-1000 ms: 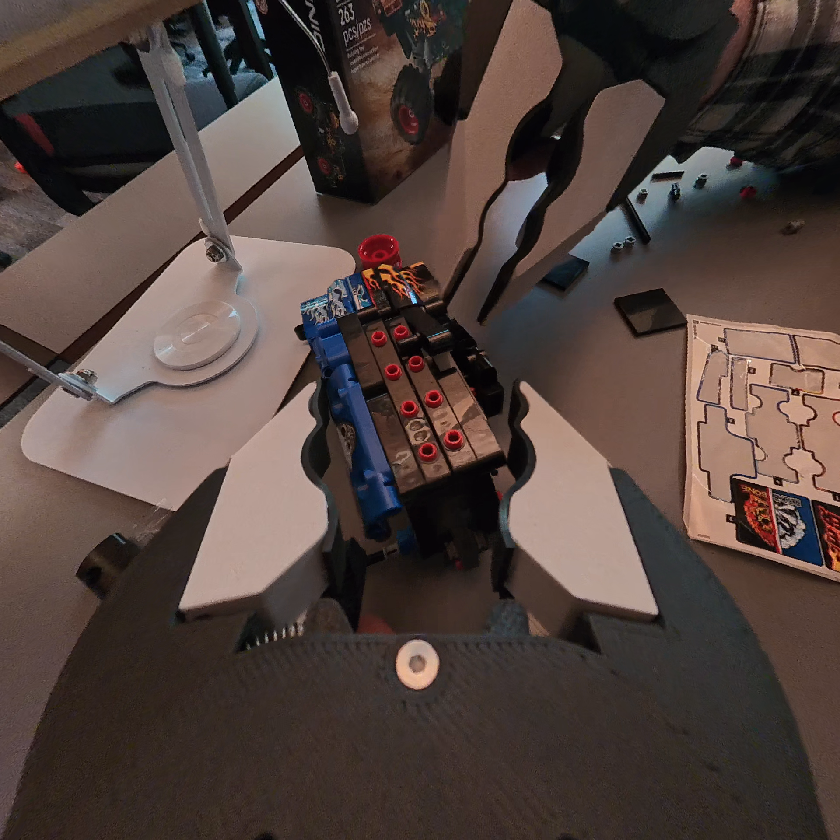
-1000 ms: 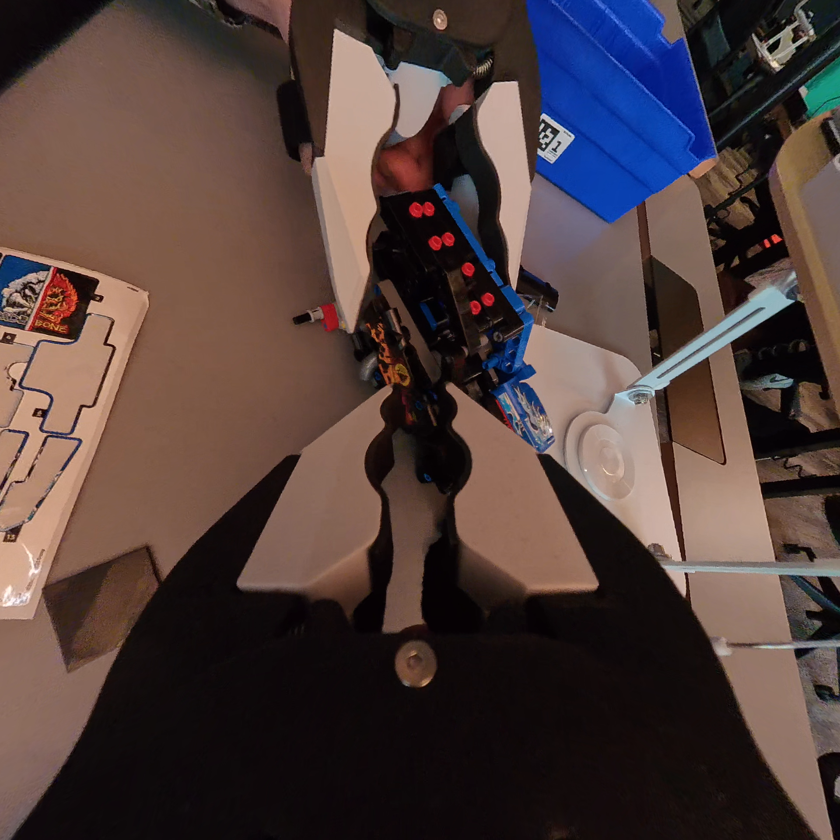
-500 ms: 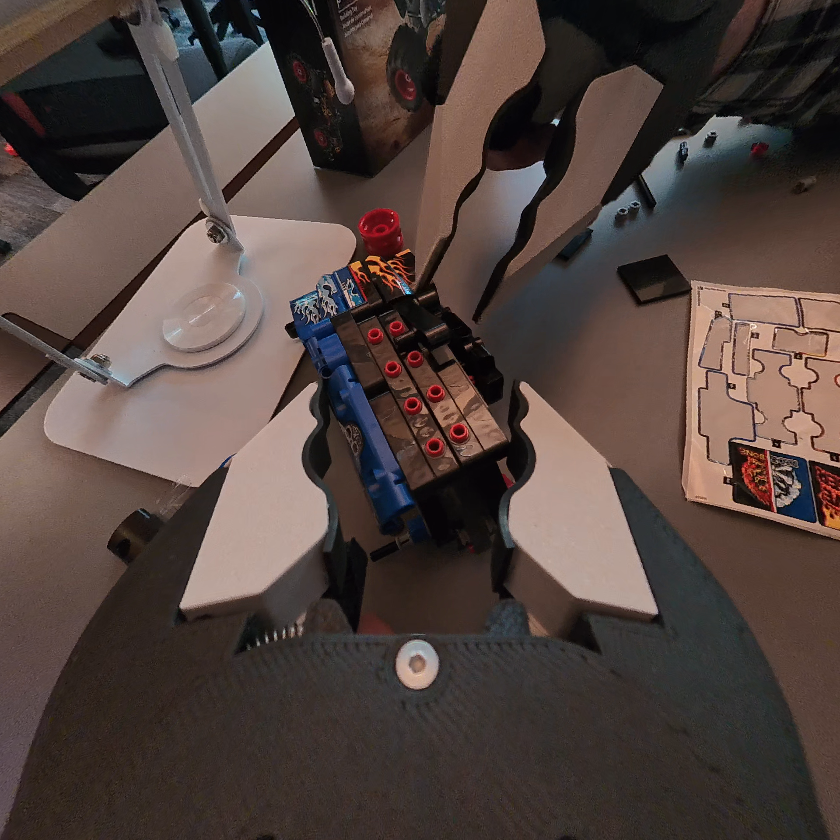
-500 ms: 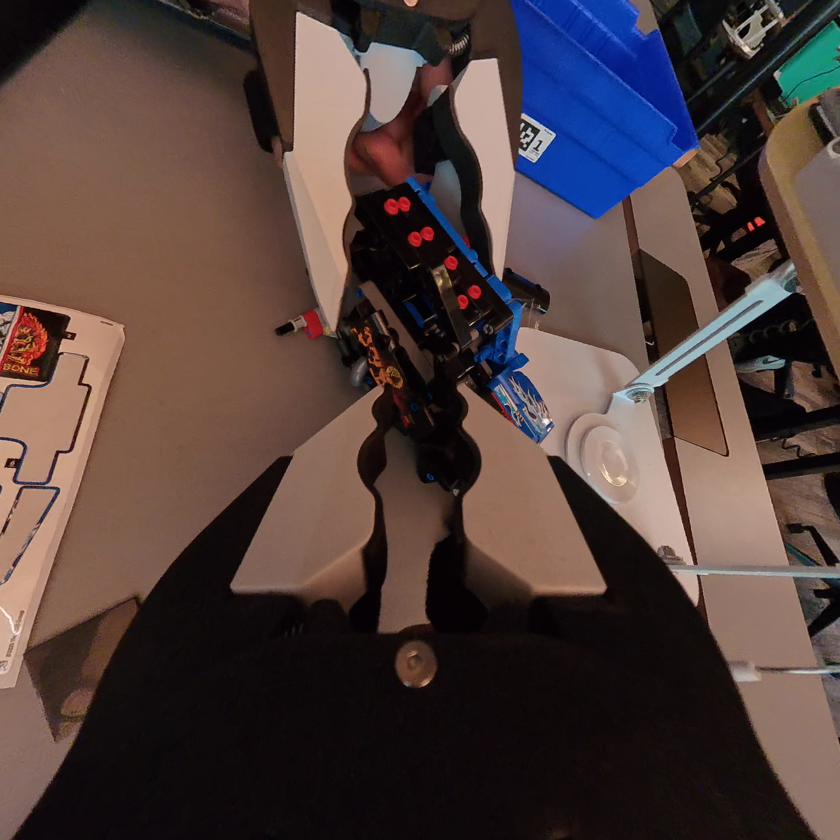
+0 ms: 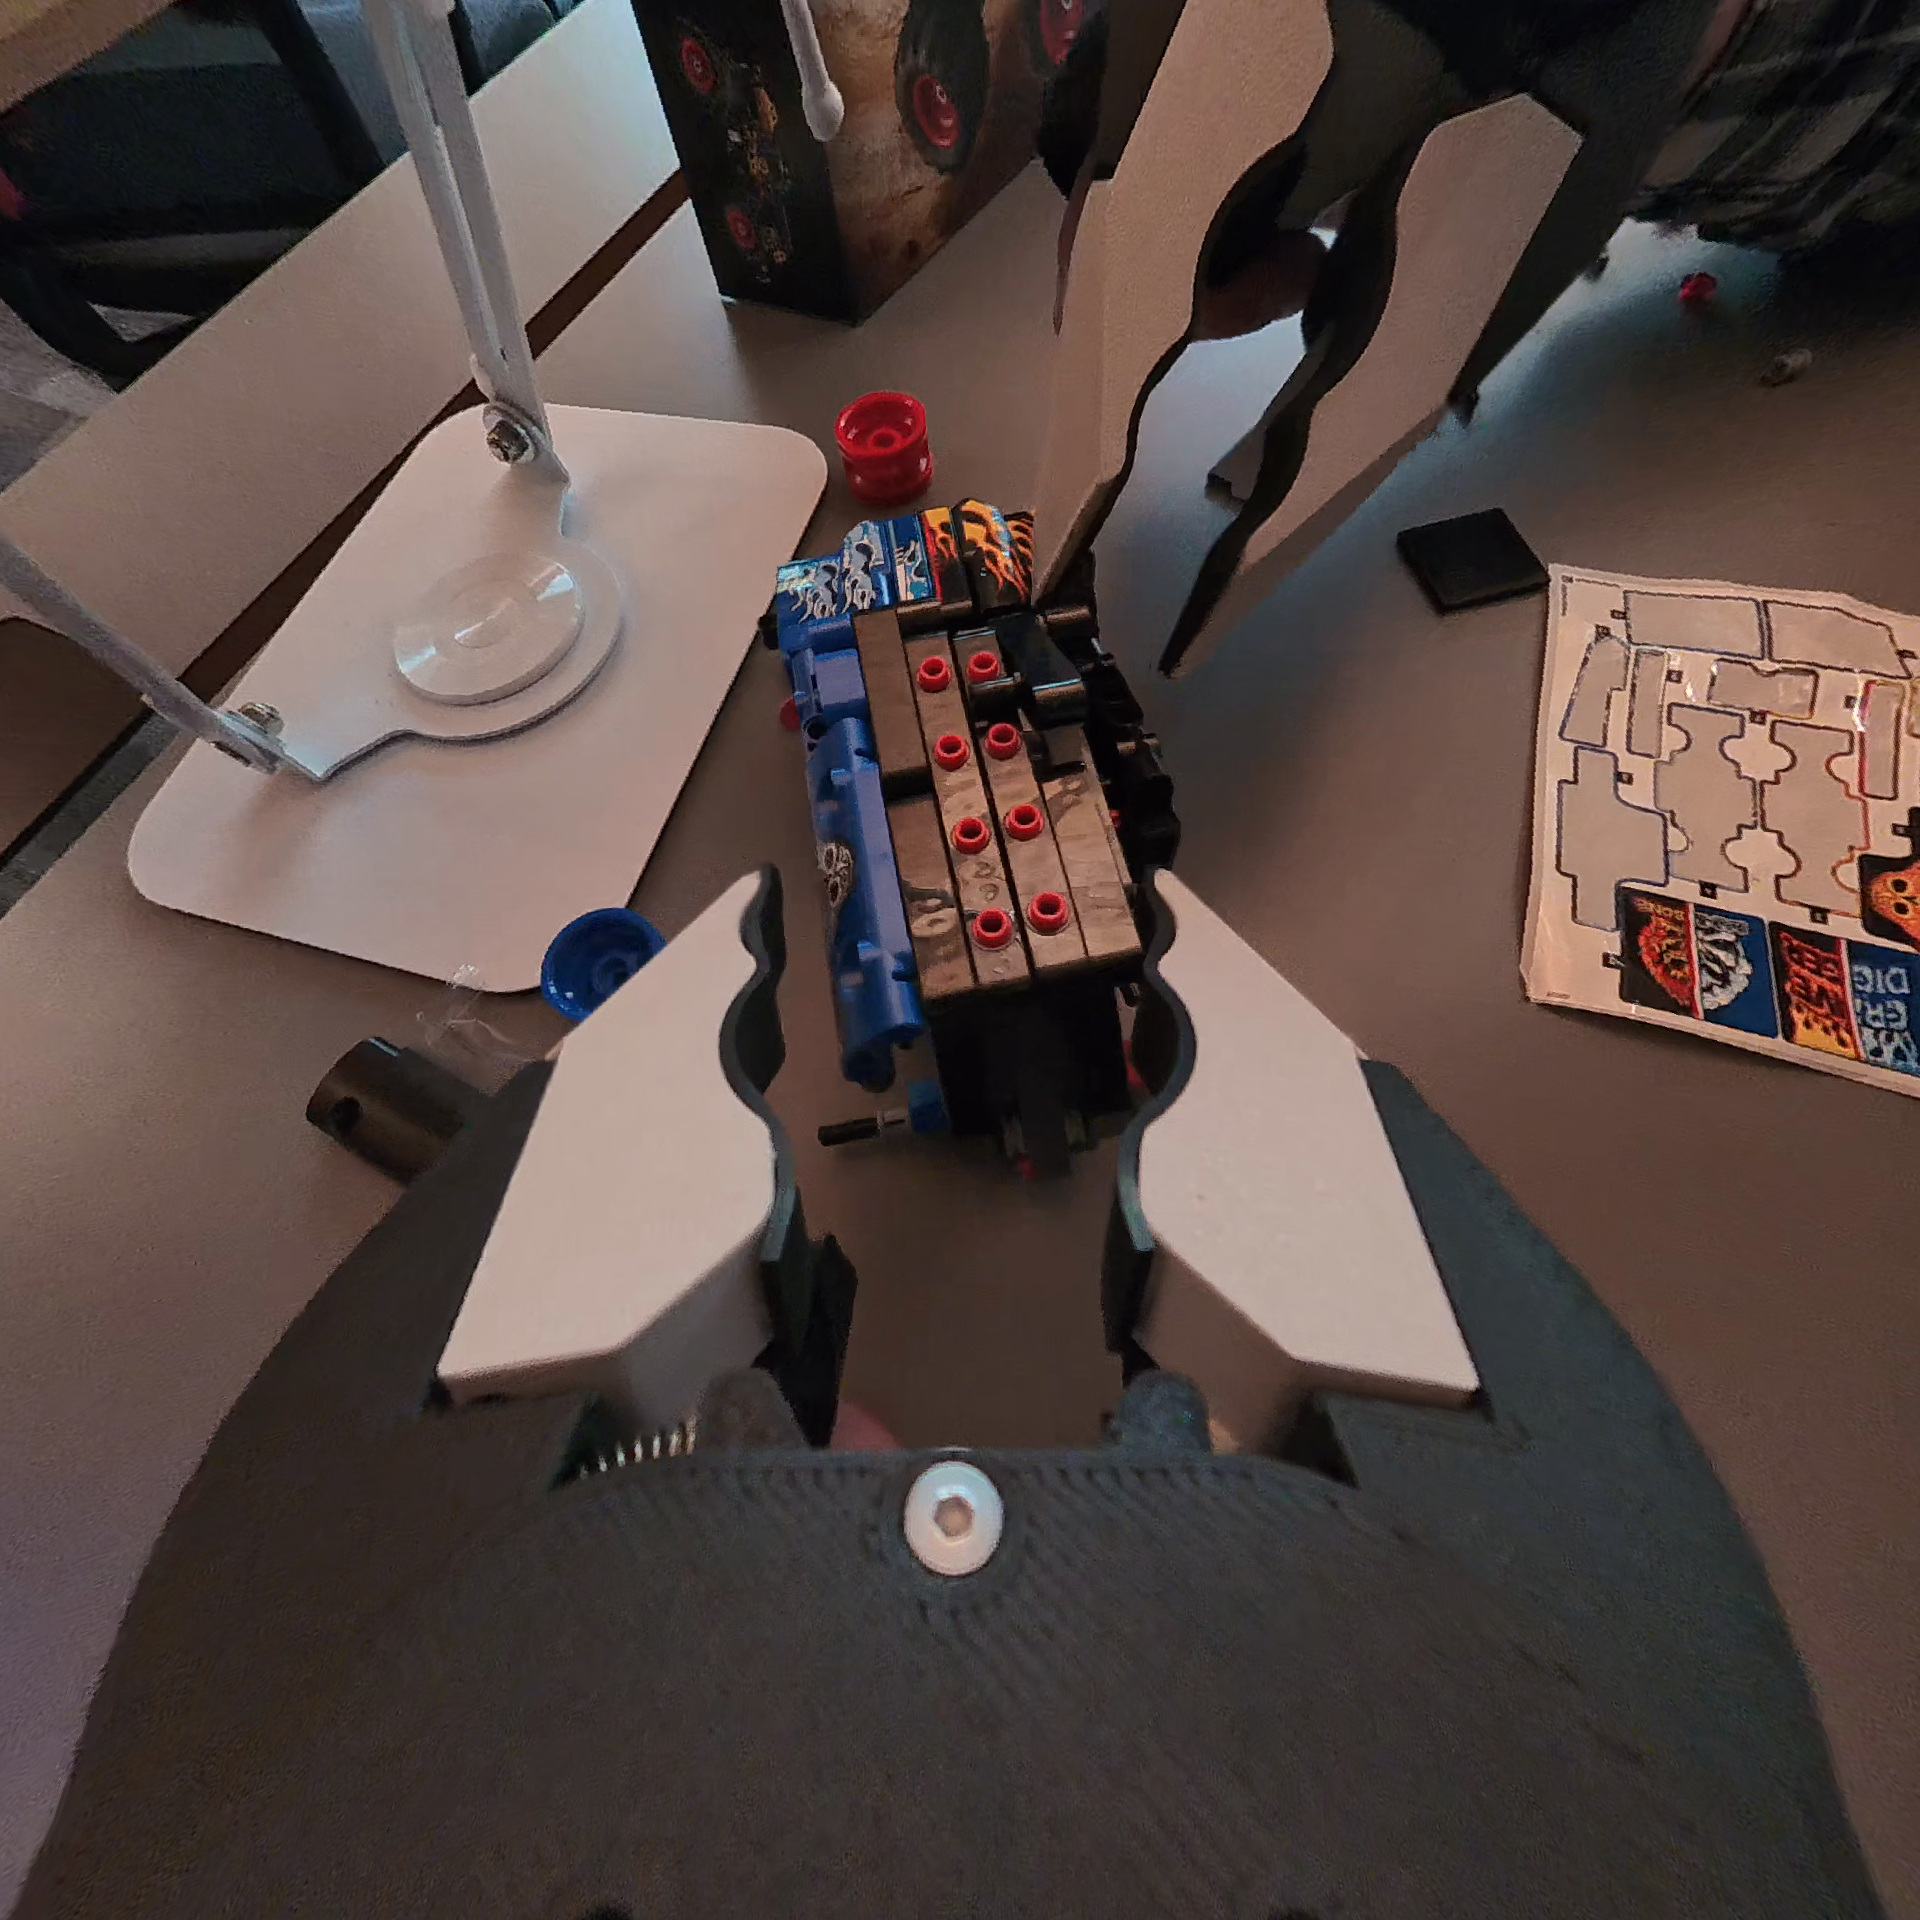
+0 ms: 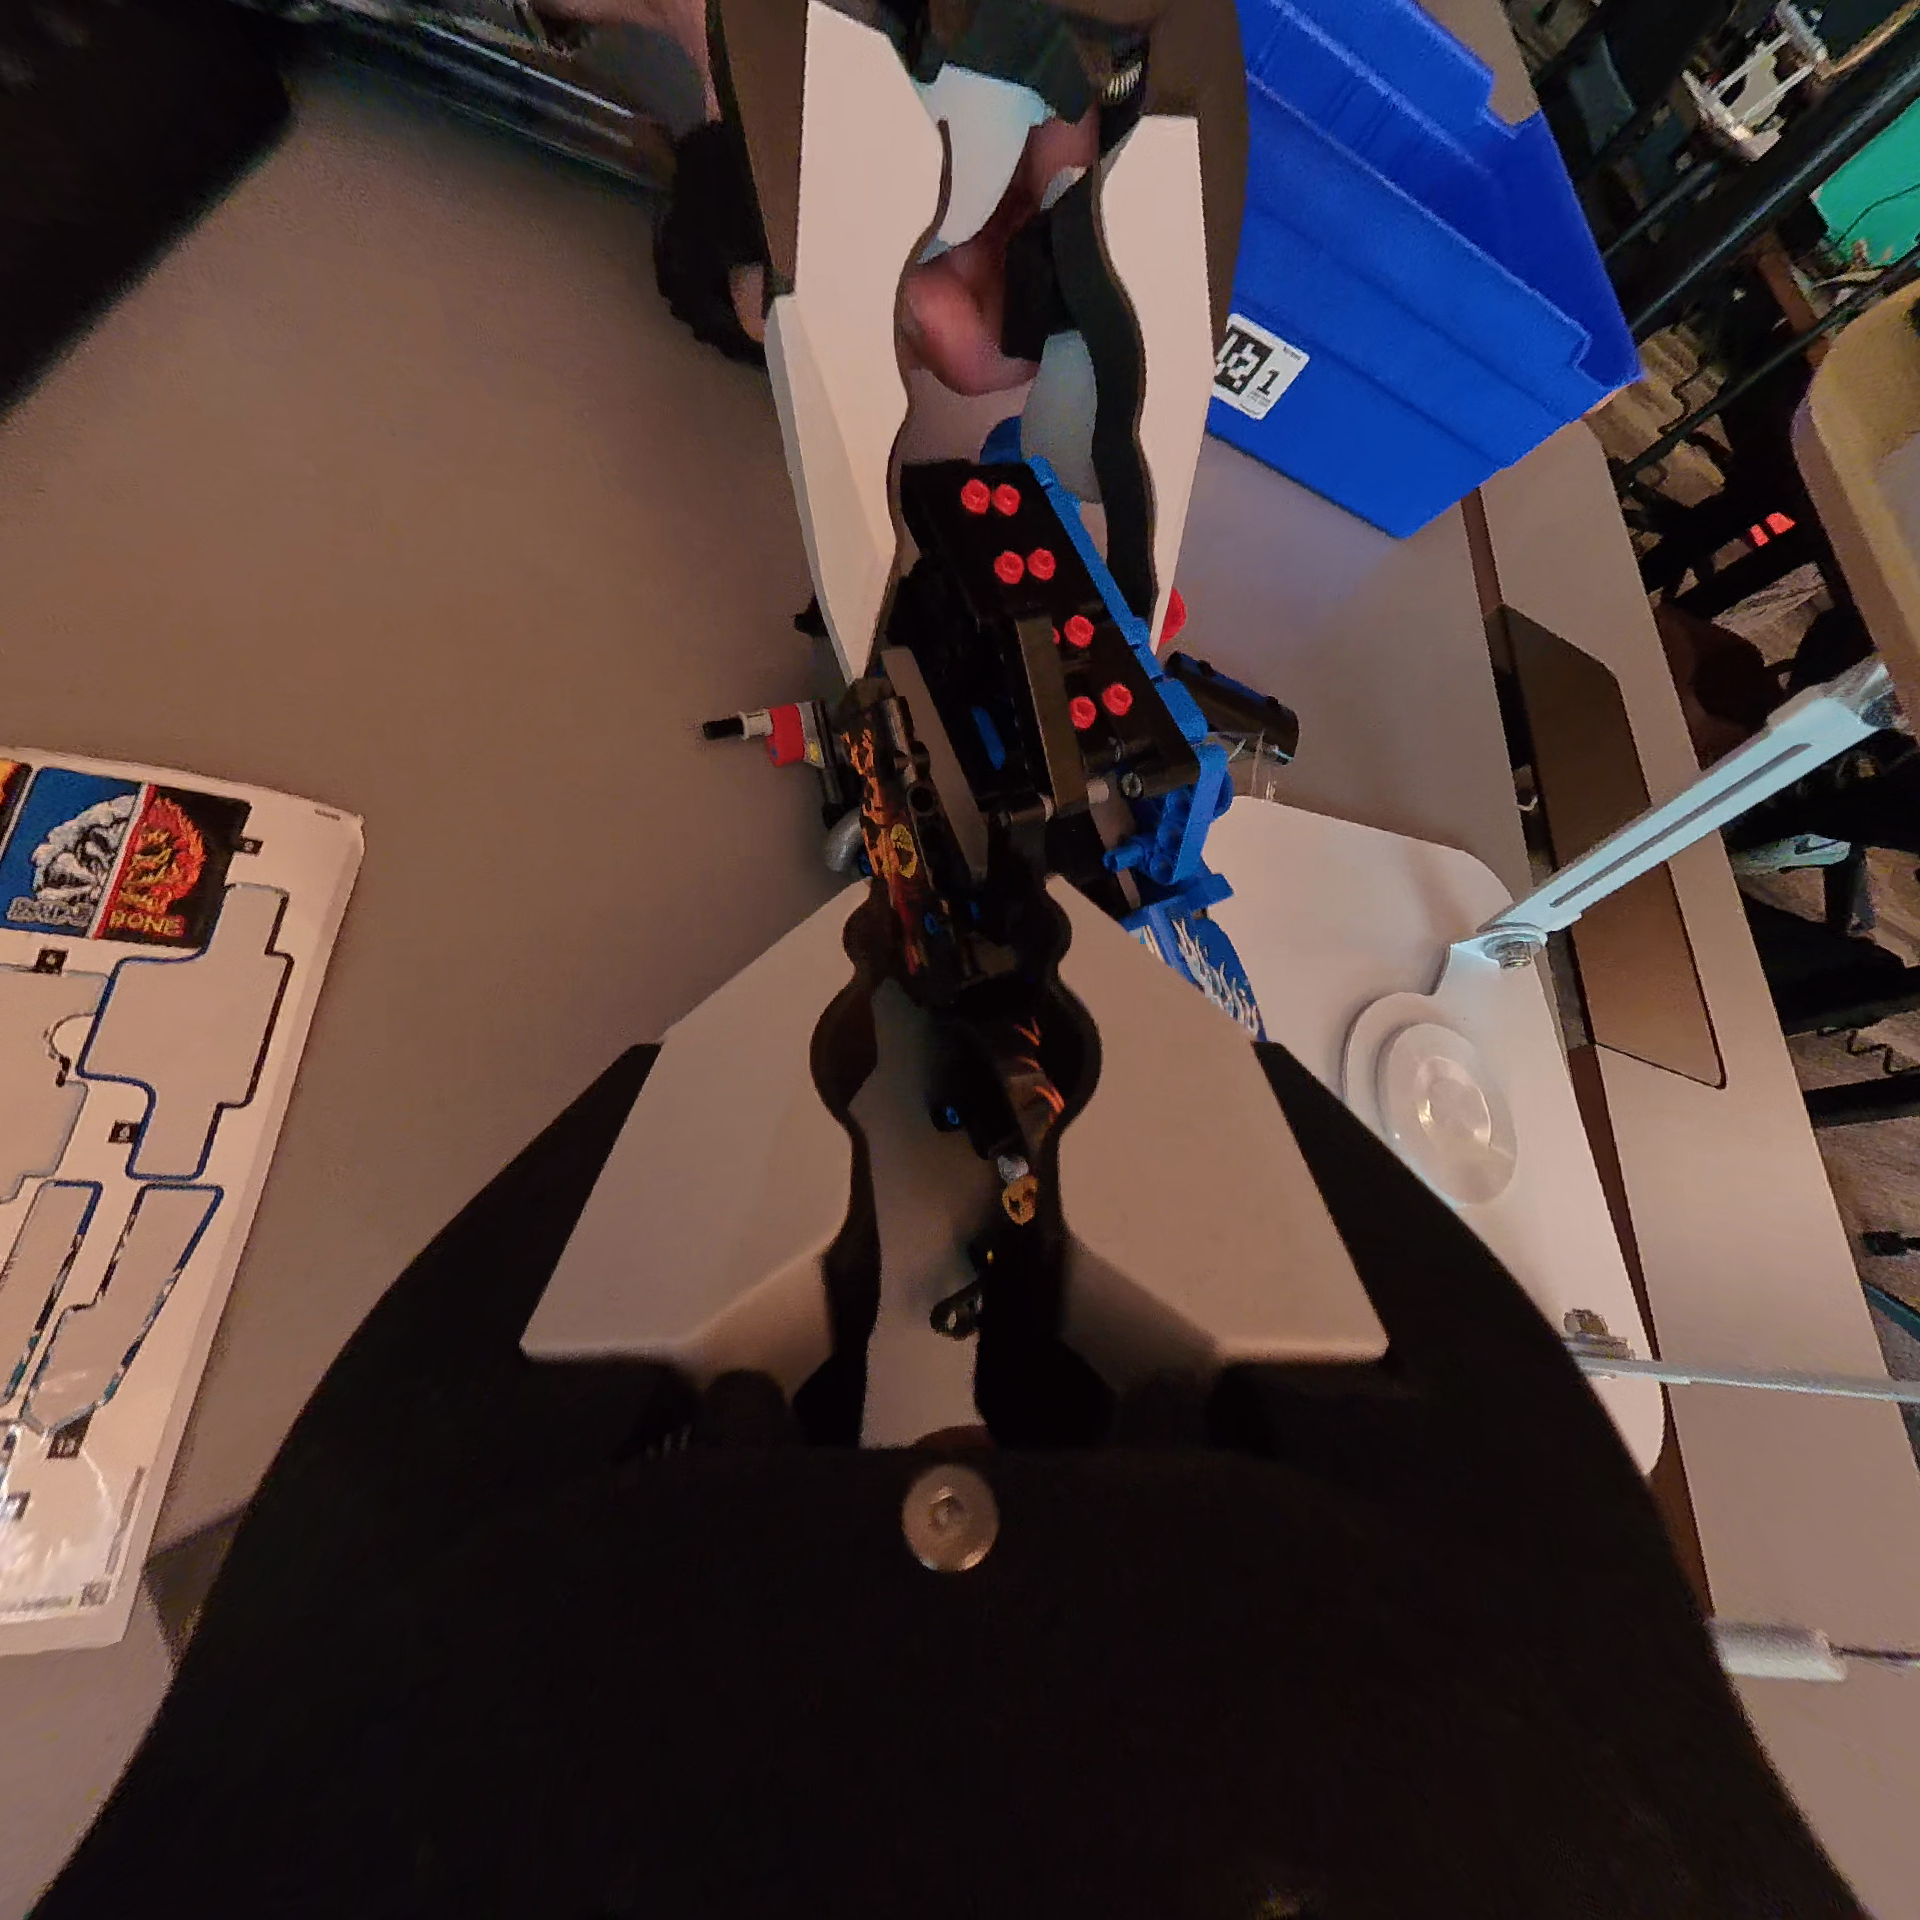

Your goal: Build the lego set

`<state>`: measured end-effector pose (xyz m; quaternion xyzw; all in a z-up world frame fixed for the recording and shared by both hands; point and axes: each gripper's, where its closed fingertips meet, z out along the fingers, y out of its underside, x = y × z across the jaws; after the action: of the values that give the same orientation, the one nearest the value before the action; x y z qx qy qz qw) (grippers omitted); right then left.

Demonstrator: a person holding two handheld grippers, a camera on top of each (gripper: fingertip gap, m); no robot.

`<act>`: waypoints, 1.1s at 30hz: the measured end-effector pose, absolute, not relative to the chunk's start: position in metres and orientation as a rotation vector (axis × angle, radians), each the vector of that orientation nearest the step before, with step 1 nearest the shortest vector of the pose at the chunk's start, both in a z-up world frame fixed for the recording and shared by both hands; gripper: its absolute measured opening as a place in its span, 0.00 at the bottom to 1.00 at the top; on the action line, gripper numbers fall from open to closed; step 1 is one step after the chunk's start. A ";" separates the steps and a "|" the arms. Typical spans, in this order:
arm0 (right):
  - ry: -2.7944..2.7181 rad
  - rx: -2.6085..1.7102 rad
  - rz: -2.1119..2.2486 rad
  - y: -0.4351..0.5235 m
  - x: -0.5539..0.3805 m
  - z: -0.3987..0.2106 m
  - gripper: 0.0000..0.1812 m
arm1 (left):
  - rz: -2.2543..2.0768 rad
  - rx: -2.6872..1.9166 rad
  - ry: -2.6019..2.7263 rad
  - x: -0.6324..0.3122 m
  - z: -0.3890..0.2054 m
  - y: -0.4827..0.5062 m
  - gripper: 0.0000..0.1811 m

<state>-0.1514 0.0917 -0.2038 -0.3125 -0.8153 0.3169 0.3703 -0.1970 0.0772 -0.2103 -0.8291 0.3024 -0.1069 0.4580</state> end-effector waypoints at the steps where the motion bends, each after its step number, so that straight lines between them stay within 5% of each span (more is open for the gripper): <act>1: -2.081 -0.803 0.809 0.091 -0.153 -0.203 0.13 | -0.267 -2.041 0.741 -0.197 -0.210 0.078 0.37; 11: -2.028 -0.725 0.693 0.086 -0.155 -0.187 0.00 | -0.227 -2.061 0.730 -0.197 -0.214 0.081 0.43; 28: -1.977 -0.724 0.785 0.066 -0.164 -0.178 0.00 | -0.259 -2.061 0.770 -0.190 -0.217 0.078 0.36; 33: -1.938 -0.767 0.595 0.087 -0.178 -0.186 0.07 | -0.259 -2.062 0.784 -0.185 -0.218 0.079 0.36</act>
<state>-0.1785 0.0869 -0.1856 -0.3129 -0.7901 0.2427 0.4679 -0.1854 0.0789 -0.2179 -0.8318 0.3162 -0.1043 0.4440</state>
